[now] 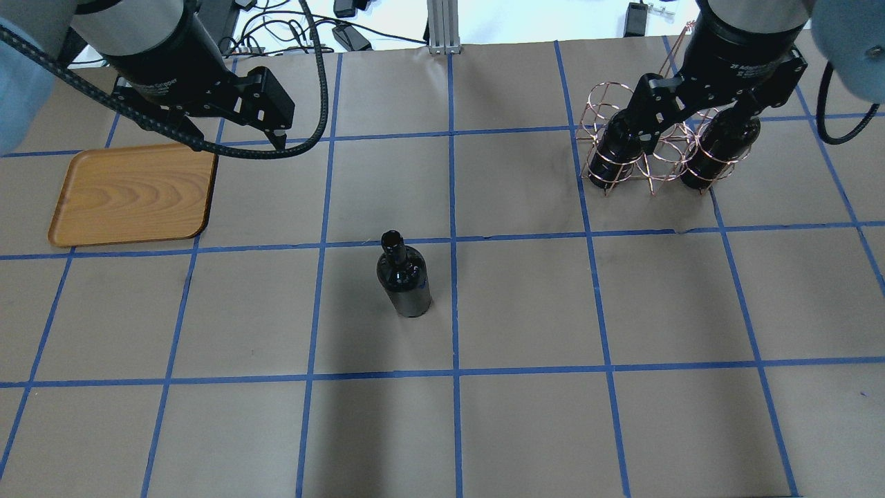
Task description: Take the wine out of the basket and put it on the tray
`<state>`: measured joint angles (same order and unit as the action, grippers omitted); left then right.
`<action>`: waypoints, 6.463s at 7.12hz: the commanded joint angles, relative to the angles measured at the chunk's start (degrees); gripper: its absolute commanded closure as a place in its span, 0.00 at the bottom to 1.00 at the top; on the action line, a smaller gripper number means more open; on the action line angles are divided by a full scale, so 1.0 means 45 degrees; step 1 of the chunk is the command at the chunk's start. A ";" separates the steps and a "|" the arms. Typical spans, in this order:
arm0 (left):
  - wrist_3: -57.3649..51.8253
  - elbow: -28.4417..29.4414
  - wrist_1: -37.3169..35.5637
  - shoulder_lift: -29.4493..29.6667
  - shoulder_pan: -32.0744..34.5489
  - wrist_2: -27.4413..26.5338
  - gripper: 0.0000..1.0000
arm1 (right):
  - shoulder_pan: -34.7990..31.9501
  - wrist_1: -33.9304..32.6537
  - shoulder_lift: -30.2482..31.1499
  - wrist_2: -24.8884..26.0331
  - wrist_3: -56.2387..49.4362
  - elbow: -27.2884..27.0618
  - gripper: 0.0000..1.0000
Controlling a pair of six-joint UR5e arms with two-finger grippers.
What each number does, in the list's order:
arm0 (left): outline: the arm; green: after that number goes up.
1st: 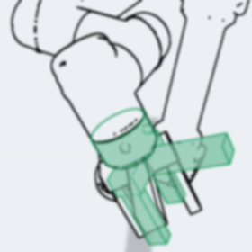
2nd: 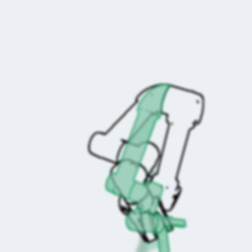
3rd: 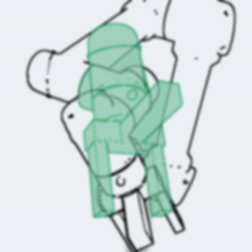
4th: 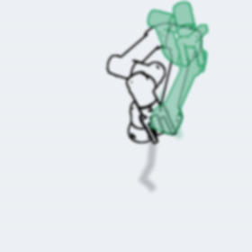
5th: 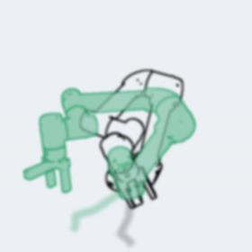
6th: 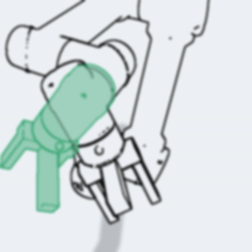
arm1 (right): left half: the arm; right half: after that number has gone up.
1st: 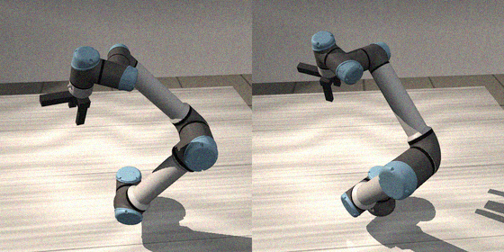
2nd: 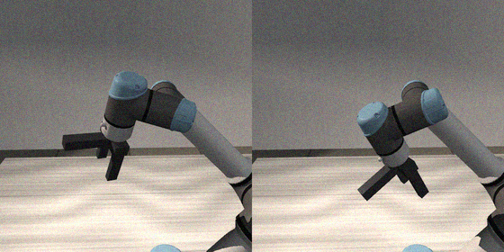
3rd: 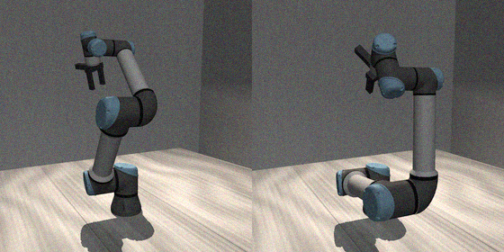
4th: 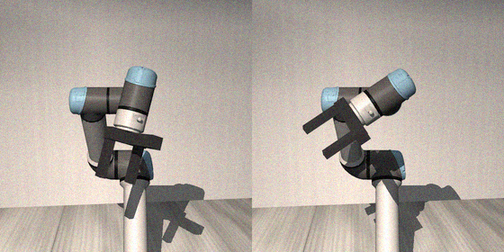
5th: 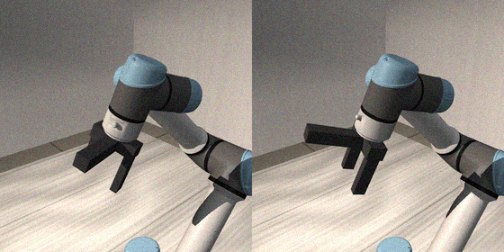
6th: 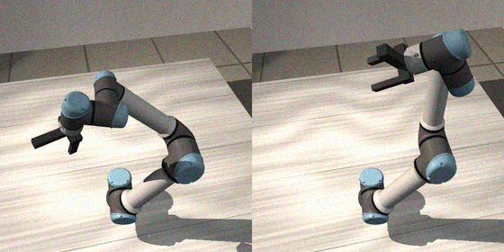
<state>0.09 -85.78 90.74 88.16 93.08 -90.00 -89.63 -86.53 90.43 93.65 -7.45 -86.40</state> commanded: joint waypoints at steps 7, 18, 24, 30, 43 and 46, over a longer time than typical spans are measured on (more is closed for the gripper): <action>0.1730 -0.0058 -0.0182 0.0486 0.0952 0.0525 0.00 | -0.0004 -0.0010 0.0159 -0.0439 0.0211 -0.0018 0.00; 0.3711 -0.3047 -0.2918 0.1699 0.3398 0.0625 0.00 | 0.0016 0.0011 0.0139 -0.0323 0.0192 -0.0019 0.00; 0.3614 -0.2969 -0.2996 0.1797 0.3398 0.0645 0.83 | 0.0016 -0.0144 0.0120 -0.0284 0.0016 -0.0019 0.00; 0.0028 -0.0140 -0.1806 0.2049 -0.1451 0.0469 1.00 | 0.0035 -0.0165 0.0139 -0.0303 0.0113 -0.0019 0.00; -0.5625 0.3399 -0.1335 0.6308 -0.7148 0.0235 0.94 | 0.0035 -0.0185 0.0159 -0.0284 0.0016 -0.0019 0.00; -0.5605 0.3165 -0.1395 0.6309 -0.7148 0.0234 0.66 | 0.0035 -0.0165 0.0159 -0.0265 0.0035 -0.0019 0.00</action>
<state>-25.20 -71.21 84.63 116.59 60.91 -88.99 -89.47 -87.32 91.14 92.41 -7.31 -86.48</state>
